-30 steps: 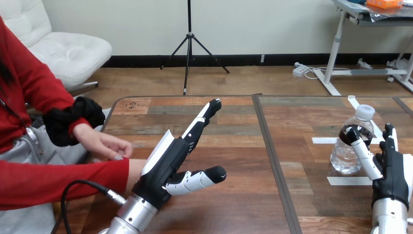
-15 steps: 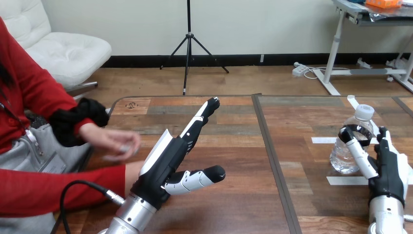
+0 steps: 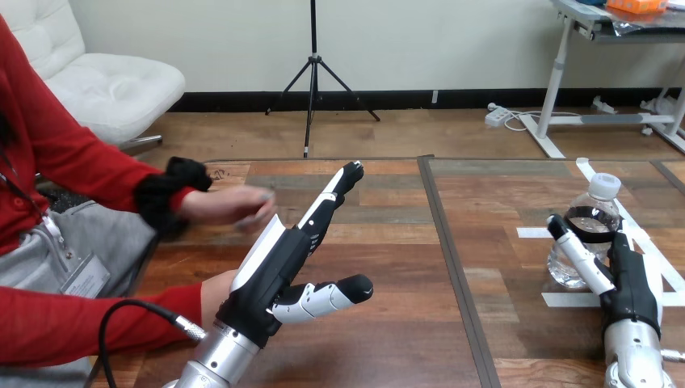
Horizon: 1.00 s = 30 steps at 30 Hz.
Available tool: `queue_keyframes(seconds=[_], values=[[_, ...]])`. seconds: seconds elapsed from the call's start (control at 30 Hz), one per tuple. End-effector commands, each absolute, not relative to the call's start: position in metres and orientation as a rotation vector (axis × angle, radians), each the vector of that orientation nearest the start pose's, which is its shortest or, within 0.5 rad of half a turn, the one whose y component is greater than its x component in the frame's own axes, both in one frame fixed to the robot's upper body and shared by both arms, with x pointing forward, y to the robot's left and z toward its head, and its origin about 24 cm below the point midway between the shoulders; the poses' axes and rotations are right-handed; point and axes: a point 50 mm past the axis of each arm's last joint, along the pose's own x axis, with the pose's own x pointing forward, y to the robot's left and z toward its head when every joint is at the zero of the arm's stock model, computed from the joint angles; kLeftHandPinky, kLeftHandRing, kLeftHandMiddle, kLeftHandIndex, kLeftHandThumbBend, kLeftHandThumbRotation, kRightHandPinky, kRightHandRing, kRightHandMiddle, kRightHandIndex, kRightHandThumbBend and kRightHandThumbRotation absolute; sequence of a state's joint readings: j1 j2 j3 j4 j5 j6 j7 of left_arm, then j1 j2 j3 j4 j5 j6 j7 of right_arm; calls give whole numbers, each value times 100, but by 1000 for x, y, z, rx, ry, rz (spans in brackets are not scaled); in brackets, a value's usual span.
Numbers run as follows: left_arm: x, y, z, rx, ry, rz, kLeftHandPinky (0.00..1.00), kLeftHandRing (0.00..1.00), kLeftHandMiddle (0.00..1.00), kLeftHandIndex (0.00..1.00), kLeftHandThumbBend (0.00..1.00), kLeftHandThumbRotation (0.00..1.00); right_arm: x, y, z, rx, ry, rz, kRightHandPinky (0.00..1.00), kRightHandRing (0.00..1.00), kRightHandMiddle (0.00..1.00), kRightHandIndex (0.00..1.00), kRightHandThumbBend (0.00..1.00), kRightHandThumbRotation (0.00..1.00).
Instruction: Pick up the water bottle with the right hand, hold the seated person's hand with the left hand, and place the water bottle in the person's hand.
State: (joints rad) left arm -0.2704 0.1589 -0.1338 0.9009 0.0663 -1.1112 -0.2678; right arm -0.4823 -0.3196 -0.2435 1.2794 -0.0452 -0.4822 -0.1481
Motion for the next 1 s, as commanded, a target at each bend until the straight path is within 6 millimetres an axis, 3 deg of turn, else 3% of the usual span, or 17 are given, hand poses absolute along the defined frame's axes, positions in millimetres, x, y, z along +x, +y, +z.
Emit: queue_keyframes(seconds=[0.0,0.97], values=[[262,138,26,259,-517,-481,100,100,100,100,100,80,312,-280,6,-236,170,-376,96,100,100,100,100,62],[256,148,30,285,-541,-444,100,100,100,100,100,80,322,-278,10,-224,221,-319,100,100,100,100,100,59]])
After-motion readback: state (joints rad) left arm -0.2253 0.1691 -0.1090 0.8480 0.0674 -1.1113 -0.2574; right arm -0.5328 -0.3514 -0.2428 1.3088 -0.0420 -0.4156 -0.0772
